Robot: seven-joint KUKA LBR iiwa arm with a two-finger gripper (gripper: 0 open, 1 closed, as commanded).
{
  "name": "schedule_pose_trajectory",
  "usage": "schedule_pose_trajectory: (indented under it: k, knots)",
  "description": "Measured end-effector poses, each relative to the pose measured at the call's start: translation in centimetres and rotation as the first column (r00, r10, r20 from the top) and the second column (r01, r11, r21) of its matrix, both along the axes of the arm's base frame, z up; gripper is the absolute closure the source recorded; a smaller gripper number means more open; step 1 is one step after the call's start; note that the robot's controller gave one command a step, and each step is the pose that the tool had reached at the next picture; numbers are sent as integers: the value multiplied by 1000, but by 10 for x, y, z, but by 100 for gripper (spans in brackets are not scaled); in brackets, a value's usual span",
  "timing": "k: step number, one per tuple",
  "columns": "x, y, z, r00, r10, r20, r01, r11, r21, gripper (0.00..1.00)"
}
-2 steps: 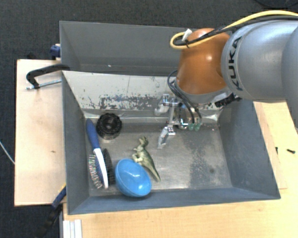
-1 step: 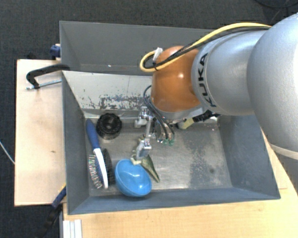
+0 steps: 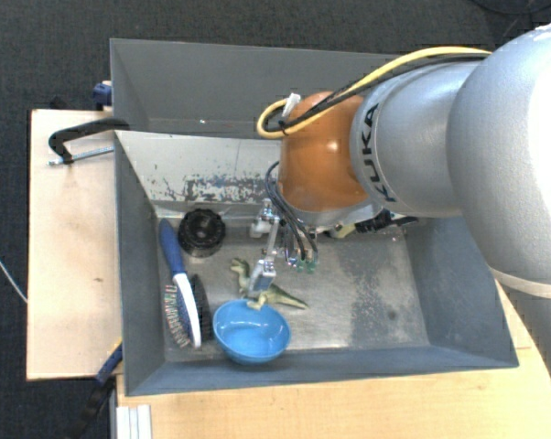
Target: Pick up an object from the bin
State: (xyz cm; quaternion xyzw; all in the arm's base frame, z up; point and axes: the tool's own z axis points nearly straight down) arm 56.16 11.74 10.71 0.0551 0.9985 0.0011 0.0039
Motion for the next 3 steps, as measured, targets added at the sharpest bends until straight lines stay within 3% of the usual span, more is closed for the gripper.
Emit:
schedule_pose_trajectory:
  k: [1,2,3]
  knots:
    - [-23,24,-33,983,-182,1,182,983,2,0]
    - [-21,25,-30,983,-183,6,183,983,6,100]
    - [-16,30,-30,983,-183,-1,183,983,-1,100]
